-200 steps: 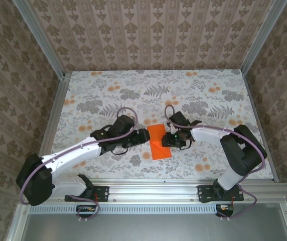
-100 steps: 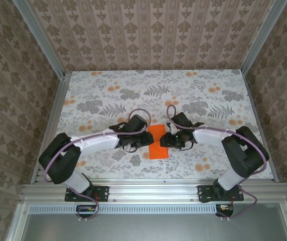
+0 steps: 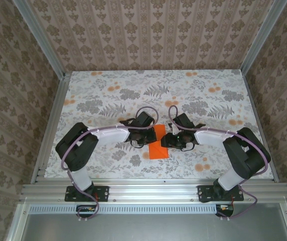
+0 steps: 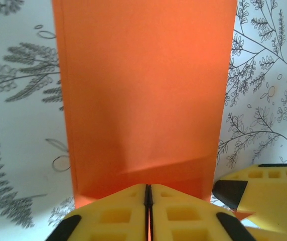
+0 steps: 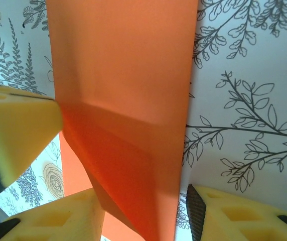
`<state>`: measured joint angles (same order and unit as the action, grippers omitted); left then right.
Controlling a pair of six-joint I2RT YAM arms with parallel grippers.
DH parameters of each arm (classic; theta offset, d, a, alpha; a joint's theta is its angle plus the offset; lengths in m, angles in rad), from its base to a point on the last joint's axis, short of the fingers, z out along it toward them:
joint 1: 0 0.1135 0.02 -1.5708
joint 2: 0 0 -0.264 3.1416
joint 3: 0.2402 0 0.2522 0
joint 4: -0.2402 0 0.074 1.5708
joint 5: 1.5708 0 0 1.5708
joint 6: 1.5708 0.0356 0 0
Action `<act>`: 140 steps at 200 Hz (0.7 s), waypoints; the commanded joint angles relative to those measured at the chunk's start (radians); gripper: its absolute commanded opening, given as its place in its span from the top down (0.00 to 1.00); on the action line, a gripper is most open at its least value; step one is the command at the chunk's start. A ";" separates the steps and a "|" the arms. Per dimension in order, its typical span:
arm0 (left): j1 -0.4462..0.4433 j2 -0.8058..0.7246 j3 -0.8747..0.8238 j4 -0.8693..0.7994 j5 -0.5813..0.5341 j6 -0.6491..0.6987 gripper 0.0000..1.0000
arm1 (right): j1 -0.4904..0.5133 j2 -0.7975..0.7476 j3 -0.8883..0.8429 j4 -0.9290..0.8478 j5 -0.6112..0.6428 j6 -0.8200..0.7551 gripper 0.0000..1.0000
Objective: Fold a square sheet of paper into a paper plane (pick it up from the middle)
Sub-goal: Turn over the paper at the center of the table.
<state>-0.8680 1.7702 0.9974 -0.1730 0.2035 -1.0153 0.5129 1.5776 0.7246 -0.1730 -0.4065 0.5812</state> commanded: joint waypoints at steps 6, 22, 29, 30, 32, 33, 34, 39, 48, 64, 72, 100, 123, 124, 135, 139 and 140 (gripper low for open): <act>0.007 0.049 0.053 -0.040 0.015 0.028 0.95 | -0.004 0.011 -0.016 0.025 -0.026 0.018 0.52; 0.007 0.059 0.051 -0.047 0.010 0.023 0.97 | -0.004 0.018 -0.021 0.043 -0.034 0.031 0.52; 0.005 0.060 0.047 -0.056 0.002 0.021 0.97 | -0.003 0.019 -0.026 0.057 -0.041 0.038 0.52; 0.005 0.060 0.047 -0.057 0.001 0.021 0.97 | -0.003 0.019 -0.027 0.060 -0.042 0.039 0.52; 0.004 0.060 0.046 -0.058 0.000 0.022 0.97 | -0.004 0.019 -0.028 0.063 -0.045 0.042 0.52; 0.004 0.060 0.045 -0.059 -0.002 0.021 0.97 | -0.003 0.019 -0.029 0.065 -0.046 0.042 0.52; 0.005 0.060 0.044 -0.061 -0.004 0.021 0.97 | -0.002 0.019 -0.029 0.068 -0.047 0.043 0.52; 0.005 0.058 0.041 -0.069 -0.009 0.020 0.97 | -0.004 0.019 -0.031 0.078 -0.055 0.048 0.52; 0.005 0.057 0.033 -0.075 -0.017 0.016 0.97 | -0.003 0.023 -0.034 0.092 -0.066 0.056 0.52; 0.004 0.051 0.016 -0.065 -0.019 0.011 0.96 | -0.004 0.028 -0.033 0.103 -0.077 0.066 0.52; 0.005 0.051 0.013 -0.062 -0.018 0.008 0.96 | -0.003 0.029 -0.033 0.101 -0.075 0.067 0.52; 0.001 0.057 0.013 -0.068 -0.021 0.011 0.96 | -0.004 0.031 -0.037 0.124 -0.097 0.074 0.54; -0.002 0.055 0.008 -0.063 -0.021 0.006 0.96 | -0.004 0.020 -0.049 0.152 -0.127 0.080 0.56; -0.002 0.055 0.008 -0.063 -0.021 0.005 0.96 | -0.004 0.020 -0.049 0.153 -0.127 0.081 0.56; -0.002 0.053 0.010 -0.063 -0.022 0.005 0.96 | -0.004 0.014 -0.053 0.159 -0.138 0.077 0.57; -0.003 0.052 0.009 -0.063 -0.021 0.006 0.96 | -0.005 0.013 -0.054 0.159 -0.141 0.076 0.58; -0.003 0.052 0.010 -0.064 -0.022 0.005 0.96 | -0.005 0.012 -0.054 0.160 -0.142 0.076 0.58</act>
<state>-0.8692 1.8210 1.0218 -0.2016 0.2008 -1.0092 0.5083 1.5925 0.6876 -0.0483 -0.4957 0.6434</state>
